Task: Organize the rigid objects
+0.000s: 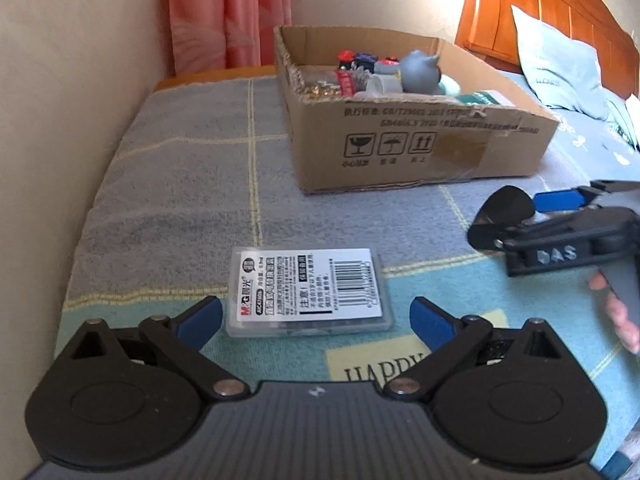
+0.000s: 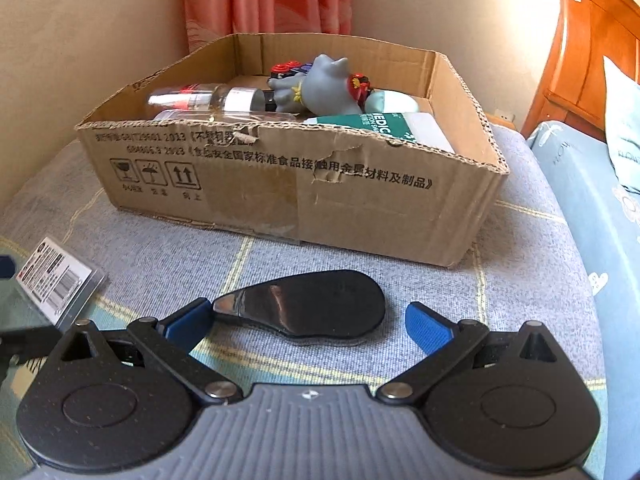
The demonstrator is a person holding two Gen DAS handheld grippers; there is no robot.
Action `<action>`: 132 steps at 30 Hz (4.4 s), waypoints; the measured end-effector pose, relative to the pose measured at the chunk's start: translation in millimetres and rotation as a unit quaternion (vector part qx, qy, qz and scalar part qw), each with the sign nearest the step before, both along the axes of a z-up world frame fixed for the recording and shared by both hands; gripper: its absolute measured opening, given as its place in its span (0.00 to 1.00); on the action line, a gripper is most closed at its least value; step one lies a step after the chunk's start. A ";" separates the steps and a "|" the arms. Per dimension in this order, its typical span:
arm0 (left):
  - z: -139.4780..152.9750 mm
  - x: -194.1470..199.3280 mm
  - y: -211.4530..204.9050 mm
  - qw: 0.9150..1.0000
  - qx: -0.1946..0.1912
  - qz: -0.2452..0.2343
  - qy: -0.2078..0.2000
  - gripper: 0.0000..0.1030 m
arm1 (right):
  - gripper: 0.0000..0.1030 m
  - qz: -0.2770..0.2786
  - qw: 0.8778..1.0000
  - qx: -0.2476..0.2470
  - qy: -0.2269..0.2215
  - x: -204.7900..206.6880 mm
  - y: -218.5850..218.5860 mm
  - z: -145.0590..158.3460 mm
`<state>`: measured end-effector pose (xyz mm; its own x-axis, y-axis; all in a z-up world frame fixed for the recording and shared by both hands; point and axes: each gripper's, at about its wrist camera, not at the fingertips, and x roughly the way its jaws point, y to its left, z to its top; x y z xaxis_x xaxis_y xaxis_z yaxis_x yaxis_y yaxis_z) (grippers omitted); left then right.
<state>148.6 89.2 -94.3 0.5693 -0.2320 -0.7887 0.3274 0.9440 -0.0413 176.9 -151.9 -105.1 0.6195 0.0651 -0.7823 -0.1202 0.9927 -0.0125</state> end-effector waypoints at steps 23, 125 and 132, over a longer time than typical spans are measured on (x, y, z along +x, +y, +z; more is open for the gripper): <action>-4.7 20.5 -14.2 0.999 0.023 0.027 0.007 0.94 | 1.00 0.035 0.999 0.002 -0.005 -1.9 11.6 0.5; 122.3 0.8 -77.1 0.991 0.049 0.077 -0.097 0.99 | 1.00 -0.096 0.995 -0.005 -0.017 -18.5 -37.7 125.2; 124.2 -4.4 -80.9 0.990 0.056 0.079 -0.101 0.99 | 1.00 -0.105 0.994 -0.006 -0.019 -23.0 -40.8 123.9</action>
<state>144.2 8.4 29.9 0.7402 -0.0456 -0.6709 0.1664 0.9791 0.1170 154.0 -192.7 18.8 0.6483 -0.0772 -0.7575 0.0904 0.9956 -0.0241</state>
